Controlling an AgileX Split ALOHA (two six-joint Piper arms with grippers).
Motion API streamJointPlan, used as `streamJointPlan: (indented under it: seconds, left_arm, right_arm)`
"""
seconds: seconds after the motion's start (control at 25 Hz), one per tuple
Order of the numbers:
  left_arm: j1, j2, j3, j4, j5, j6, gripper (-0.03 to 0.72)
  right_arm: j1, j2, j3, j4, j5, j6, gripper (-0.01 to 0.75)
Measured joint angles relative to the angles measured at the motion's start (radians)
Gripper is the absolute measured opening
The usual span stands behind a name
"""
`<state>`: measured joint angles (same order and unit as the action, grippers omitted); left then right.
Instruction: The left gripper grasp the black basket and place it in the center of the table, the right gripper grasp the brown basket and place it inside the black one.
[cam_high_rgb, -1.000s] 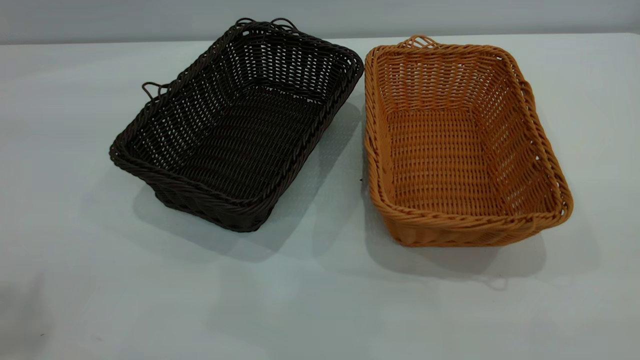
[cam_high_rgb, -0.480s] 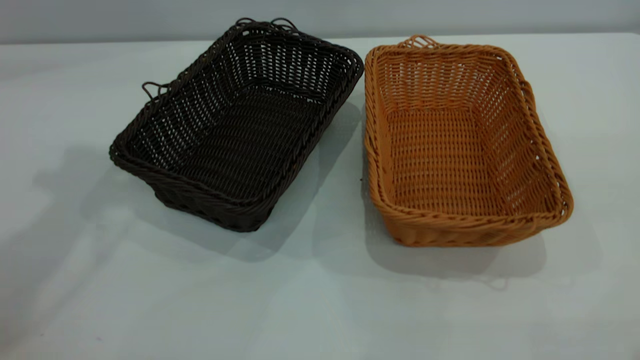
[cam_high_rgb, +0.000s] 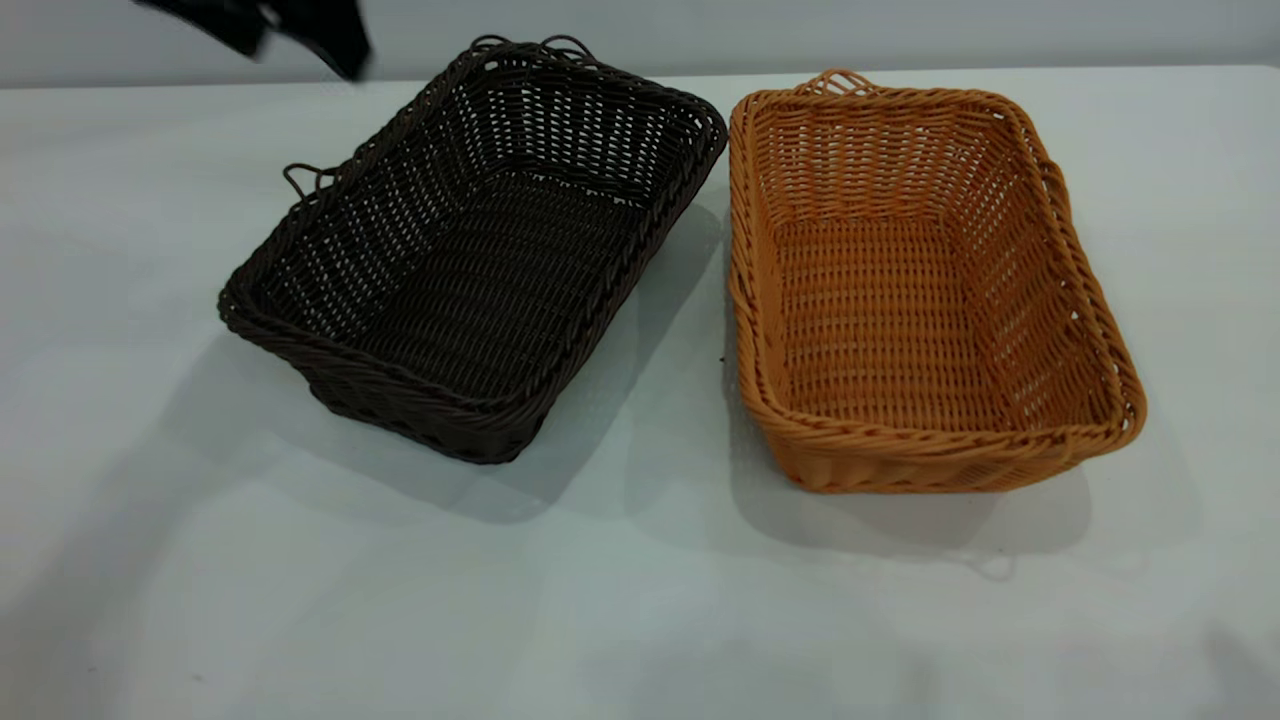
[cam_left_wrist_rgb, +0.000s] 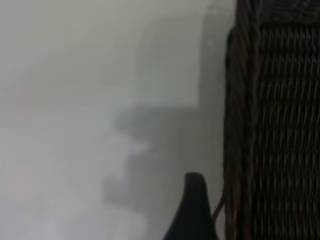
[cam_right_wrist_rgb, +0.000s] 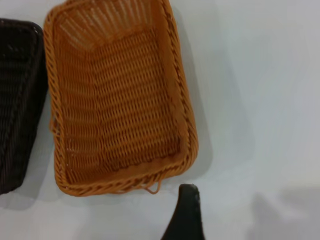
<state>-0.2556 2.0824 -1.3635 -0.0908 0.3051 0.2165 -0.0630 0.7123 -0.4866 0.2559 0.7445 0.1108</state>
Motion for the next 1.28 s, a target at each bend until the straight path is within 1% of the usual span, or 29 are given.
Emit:
streamJointPlan:
  seconds: [0.28, 0.4, 0.48, 0.52, 0.6, 0.64, 0.76, 0.8, 0.96, 1.04, 1.28]
  left_arm:
    - [-0.008, 0.157, -0.073, 0.0, -0.019, 0.003, 0.573]
    - [-0.008, 0.198, -0.078, 0.0, -0.064, 0.003, 0.572]
    - [-0.008, 0.227, -0.079, 0.0, -0.087, 0.003, 0.549]
    - [-0.008, 0.237, -0.079, 0.0, -0.096, 0.002, 0.521]
    - [-0.008, 0.257, -0.08, 0.0, -0.109, 0.002, 0.422]
    - [-0.008, 0.263, -0.08, 0.0, -0.117, 0.002, 0.363]
    - [-0.008, 0.268, -0.08, -0.003, -0.142, 0.001, 0.115]
    - [-0.009, 0.268, -0.08, -0.003, -0.152, 0.001, 0.085]
    - [-0.006, 0.237, -0.08, -0.006, -0.139, 0.0, 0.081]
    - [0.007, 0.199, -0.08, -0.002, -0.128, 0.001, 0.079]
    - [0.066, 0.092, -0.08, 0.003, -0.135, 0.004, 0.079]
  right_arm:
    - [0.0, 0.184, 0.0, 0.085, -0.035, -0.017, 0.584]
    - [0.0, 0.271, 0.0, 0.163, -0.055, -0.058, 0.584]
    - [0.0, 0.332, -0.001, 0.228, -0.064, -0.111, 0.584]
    - [0.0, 0.366, -0.002, 0.266, -0.065, -0.133, 0.584]
    - [0.009, 0.43, -0.005, 0.341, -0.07, -0.183, 0.584]
    - [0.024, 0.466, -0.005, 0.384, -0.074, -0.209, 0.584]
    - [0.097, 0.577, -0.006, 0.511, -0.098, -0.27, 0.584]
    - [0.128, 0.621, -0.007, 0.559, -0.11, -0.284, 0.584]
    - [0.237, 0.811, -0.012, 0.767, -0.146, -0.328, 0.584]
    - [0.269, 0.904, -0.016, 0.891, -0.159, -0.362, 0.584]
    - [0.282, 1.169, -0.084, 1.298, -0.176, -0.527, 0.584]
